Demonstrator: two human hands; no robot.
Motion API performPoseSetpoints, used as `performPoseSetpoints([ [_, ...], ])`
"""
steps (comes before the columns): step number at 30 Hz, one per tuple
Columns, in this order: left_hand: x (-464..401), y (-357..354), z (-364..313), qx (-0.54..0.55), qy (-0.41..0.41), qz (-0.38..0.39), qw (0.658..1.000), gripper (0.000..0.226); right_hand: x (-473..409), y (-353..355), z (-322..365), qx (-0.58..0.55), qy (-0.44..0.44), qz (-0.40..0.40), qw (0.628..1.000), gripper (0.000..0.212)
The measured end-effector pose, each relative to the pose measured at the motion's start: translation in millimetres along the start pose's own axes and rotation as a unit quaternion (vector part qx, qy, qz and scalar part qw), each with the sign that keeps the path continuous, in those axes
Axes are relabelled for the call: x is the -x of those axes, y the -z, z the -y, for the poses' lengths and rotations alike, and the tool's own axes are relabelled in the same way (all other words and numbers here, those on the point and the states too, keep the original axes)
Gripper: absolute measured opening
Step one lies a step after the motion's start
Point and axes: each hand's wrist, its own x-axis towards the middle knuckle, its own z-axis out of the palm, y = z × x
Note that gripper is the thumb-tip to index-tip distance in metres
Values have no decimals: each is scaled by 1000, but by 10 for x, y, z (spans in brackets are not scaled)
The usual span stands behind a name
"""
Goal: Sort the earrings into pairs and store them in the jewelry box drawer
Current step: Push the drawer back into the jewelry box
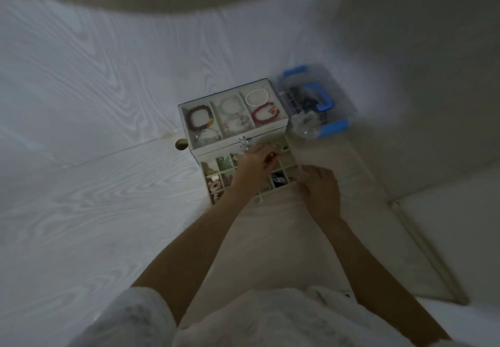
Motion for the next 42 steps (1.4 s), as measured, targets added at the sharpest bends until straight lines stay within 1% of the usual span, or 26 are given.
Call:
performPoseSetpoints([
  [2,-142,-180,-39,-17,2,45,999,10,20,25,-28,14,-26,26,999,35],
  [5,-292,-354,-13,-43,57,133,989,15,38,72,-82,2,-25,30,999,29],
  [7,-352,-418,33,-50,75,160,983,16,28,83,-130,-7,-20,46,999,29],
  [9,-360,-429,41,-52,76,159,983,18,16,77,-147,-5,-9,60,998,29],
  [11,-327,-396,28,-29,56,128,990,20,21,69,-138,-5,-2,46,999,28],
  [13,-242,-292,-1,1,22,75,997,19,50,73,-94,-18,5,-3,1000,26],
  [15,-93,-135,-11,3,3,27,1000,16,91,106,-12,-17,16,-41,999,14],
  [17,153,63,27,-41,-17,-22,999,18,142,92,65,-6,38,-27,999,1],
  [20,634,301,233,-143,-43,-75,986,20,222,-22,155,33,65,7,997,16],
  [22,930,378,427,-204,15,-78,976,23,239,-82,219,28,86,8,996,25],
  [24,1140,411,565,-225,113,-61,966,36,232,-121,246,19,94,-3,995,29],
  [25,1201,423,597,-215,158,-44,963,45,221,-140,253,22,96,-5,995,29],
  [27,1229,440,582,-153,227,-3,962,60,189,-168,246,26,99,0,995,21],
  [28,1218,456,567,-111,259,3,959,60,161,-187,255,27,103,4,994,17],
  [30,1143,469,572,-60,309,-10,949,52,89,-205,286,25,108,1,994,14],
  [33,1009,489,651,-40,343,-45,937,45,-57,-216,384,15,121,8,992,12],
  [35,906,509,742,-34,351,-68,933,46,-176,-241,444,26,131,36,990,15],
  [39,661,530,902,-58,349,-83,932,55,-416,-265,527,55,147,91,983,36],
  [40,609,532,923,-73,340,-79,934,54,-463,-263,543,60,148,104,982,42],
  [42,530,546,969,-97,323,-73,939,46,-544,-273,580,68,149,122,979,50],
])
